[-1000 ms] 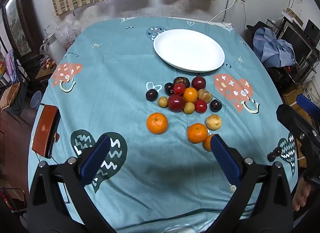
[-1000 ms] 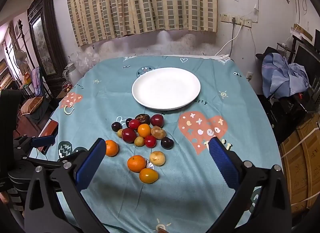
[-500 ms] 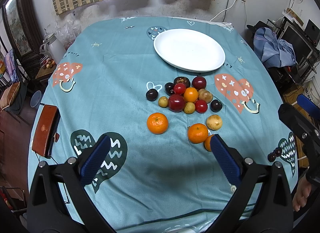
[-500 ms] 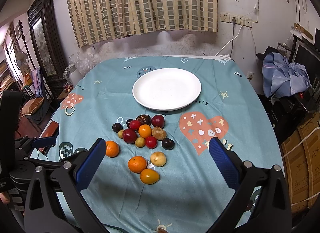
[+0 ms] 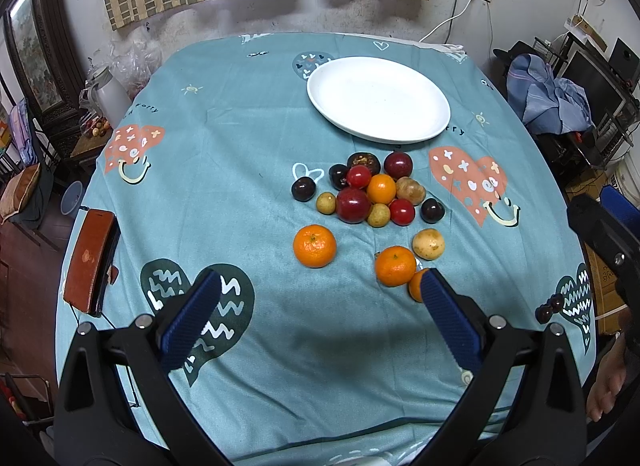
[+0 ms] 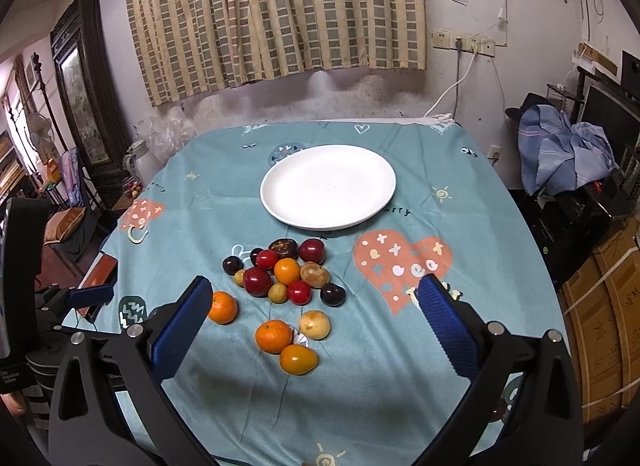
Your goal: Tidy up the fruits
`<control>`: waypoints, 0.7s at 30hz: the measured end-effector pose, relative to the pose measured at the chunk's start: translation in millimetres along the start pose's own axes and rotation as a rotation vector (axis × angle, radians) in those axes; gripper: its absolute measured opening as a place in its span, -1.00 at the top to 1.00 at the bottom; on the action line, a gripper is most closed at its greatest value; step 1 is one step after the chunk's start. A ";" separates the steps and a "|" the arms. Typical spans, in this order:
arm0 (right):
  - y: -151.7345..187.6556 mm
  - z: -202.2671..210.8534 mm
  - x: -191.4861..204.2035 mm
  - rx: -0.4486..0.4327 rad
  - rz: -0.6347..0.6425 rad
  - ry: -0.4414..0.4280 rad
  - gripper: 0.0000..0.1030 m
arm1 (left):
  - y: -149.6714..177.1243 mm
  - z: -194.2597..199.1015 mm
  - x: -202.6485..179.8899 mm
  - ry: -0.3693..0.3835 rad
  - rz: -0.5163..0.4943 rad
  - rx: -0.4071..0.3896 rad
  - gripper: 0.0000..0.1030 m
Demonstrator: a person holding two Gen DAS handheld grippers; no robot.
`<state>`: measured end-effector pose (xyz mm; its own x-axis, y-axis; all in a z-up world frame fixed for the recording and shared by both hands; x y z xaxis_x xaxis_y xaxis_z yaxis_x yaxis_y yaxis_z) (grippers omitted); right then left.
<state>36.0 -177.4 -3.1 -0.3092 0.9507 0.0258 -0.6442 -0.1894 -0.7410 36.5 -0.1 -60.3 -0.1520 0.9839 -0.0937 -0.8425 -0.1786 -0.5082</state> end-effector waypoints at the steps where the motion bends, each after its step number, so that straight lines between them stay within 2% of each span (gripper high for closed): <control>1: 0.0 0.4 0.2 0.000 0.001 -0.001 -0.97 | 0.0 0.1 0.0 0.000 0.000 0.000 -0.96; 8: -1.9 5.7 4.0 -0.029 0.001 -0.052 -0.97 | 0.0 0.0 0.1 0.000 0.001 0.001 -0.96; 21: -2.1 3.6 8.9 -0.020 0.018 -0.046 -0.97 | 4.0 -3.6 2.0 0.003 0.013 0.015 -0.96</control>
<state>32.0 -169.4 1.1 -0.3526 0.9348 0.0432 -0.6242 -0.2005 -0.7551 34.7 1.2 -65.6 -0.1613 0.9816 -0.1023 -0.8481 -0.1909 -0.4943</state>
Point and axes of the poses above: each gripper's, at about its wrist camera, not at the fingertips, and z roughly against the way its jaws point, x to its left, y to its underside, the point moved 7 cm from there along -z, roughly the way its jaws point, and after that the axes turned 8 degrees about z, right-handed, at the moved point
